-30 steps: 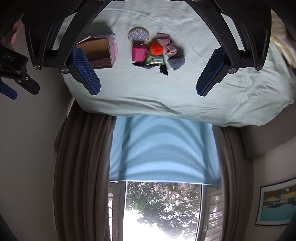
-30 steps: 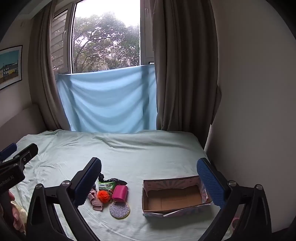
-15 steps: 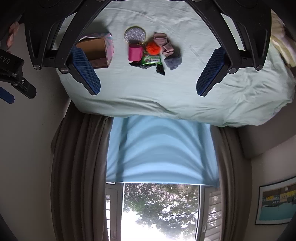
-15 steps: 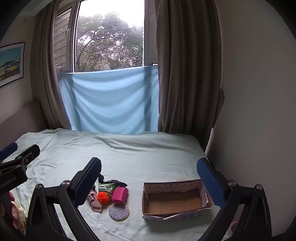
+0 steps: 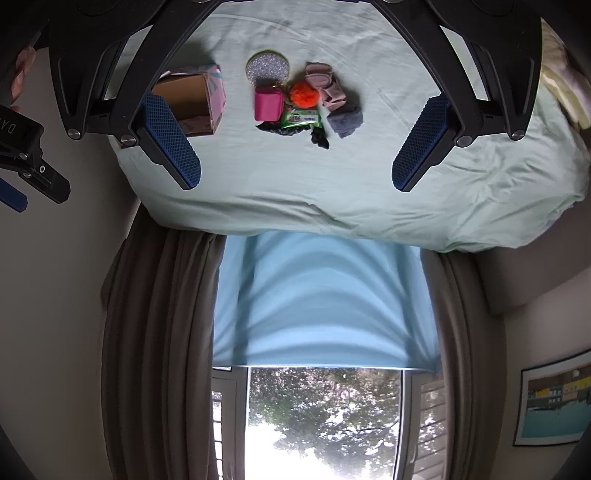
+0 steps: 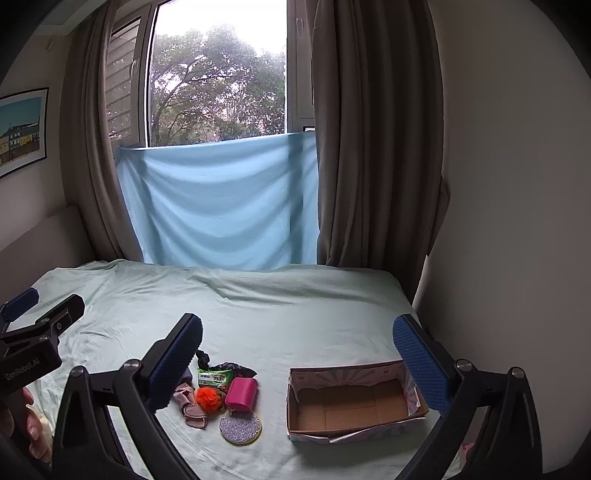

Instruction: Organize soft objects

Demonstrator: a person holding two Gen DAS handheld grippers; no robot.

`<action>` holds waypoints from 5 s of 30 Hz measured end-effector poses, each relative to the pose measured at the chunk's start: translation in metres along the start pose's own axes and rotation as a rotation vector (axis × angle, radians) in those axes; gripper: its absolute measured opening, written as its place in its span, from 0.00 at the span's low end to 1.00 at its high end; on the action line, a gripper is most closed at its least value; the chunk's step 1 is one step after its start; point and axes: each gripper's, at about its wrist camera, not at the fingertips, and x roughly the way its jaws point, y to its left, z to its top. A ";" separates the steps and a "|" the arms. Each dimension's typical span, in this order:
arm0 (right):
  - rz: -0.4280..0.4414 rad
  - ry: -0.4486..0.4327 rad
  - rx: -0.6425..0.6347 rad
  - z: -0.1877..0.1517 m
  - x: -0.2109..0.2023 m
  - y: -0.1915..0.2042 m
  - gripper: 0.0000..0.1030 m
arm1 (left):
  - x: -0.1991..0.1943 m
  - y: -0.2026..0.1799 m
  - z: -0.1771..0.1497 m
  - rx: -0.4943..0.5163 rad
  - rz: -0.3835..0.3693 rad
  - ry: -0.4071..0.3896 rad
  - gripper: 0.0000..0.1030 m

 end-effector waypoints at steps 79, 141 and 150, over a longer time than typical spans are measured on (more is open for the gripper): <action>0.078 0.098 0.018 -0.046 0.060 0.037 1.00 | 0.073 0.072 -0.063 -0.008 0.044 0.189 1.00; 0.094 0.490 0.046 -0.351 0.317 0.159 0.35 | 0.379 0.090 -0.329 0.445 -0.461 0.581 0.30; 0.089 0.482 0.056 -0.314 0.273 0.153 0.34 | 0.332 0.099 -0.297 0.398 -0.427 0.628 0.27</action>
